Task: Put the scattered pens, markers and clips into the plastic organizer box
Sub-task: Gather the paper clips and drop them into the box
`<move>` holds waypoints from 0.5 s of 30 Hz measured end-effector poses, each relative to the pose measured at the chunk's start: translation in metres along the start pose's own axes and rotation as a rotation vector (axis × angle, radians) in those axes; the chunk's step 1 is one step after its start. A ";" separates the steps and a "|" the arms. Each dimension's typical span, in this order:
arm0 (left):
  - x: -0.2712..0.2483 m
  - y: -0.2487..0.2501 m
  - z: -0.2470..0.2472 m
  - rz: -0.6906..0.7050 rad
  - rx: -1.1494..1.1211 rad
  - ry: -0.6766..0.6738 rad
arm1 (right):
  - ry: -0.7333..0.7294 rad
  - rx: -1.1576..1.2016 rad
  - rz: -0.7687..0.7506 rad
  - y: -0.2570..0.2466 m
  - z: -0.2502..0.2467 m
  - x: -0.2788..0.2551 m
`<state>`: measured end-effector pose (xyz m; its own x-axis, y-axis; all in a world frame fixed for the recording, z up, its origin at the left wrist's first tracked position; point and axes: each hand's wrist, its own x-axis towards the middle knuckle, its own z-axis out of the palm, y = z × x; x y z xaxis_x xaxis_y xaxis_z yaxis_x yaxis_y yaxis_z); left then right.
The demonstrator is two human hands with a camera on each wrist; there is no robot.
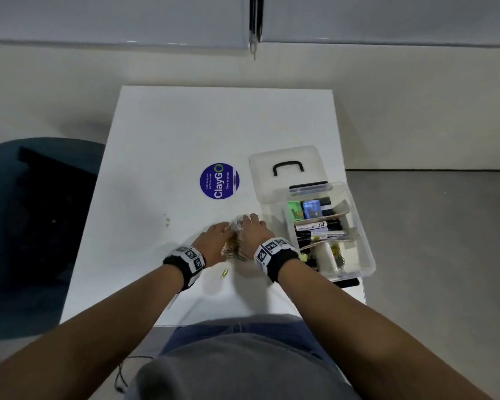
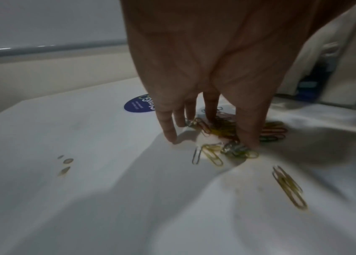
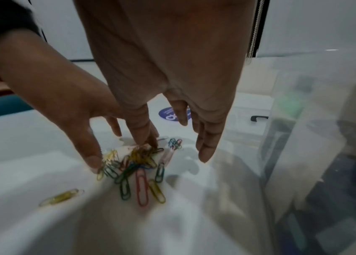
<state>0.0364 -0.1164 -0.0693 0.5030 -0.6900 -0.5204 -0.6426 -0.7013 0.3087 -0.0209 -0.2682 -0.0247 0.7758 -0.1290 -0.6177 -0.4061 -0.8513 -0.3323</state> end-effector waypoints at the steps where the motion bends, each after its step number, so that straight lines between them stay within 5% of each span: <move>1: -0.005 -0.002 0.003 0.030 0.003 0.006 | -0.010 -0.024 -0.011 0.001 0.003 0.005; 4: -0.016 -0.009 0.008 0.040 -0.042 0.041 | -0.052 -0.115 -0.064 0.005 0.013 0.013; 9: -0.028 -0.005 0.015 -0.166 -0.049 0.068 | -0.007 -0.219 -0.165 0.003 0.037 0.005; 15: -0.018 0.012 0.020 -0.116 -0.094 0.092 | 0.066 -0.098 -0.174 0.004 0.052 -0.008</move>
<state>0.0080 -0.1087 -0.0716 0.6244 -0.6136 -0.4834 -0.5224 -0.7881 0.3256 -0.0538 -0.2437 -0.0581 0.8615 -0.0060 -0.5077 -0.2169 -0.9084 -0.3574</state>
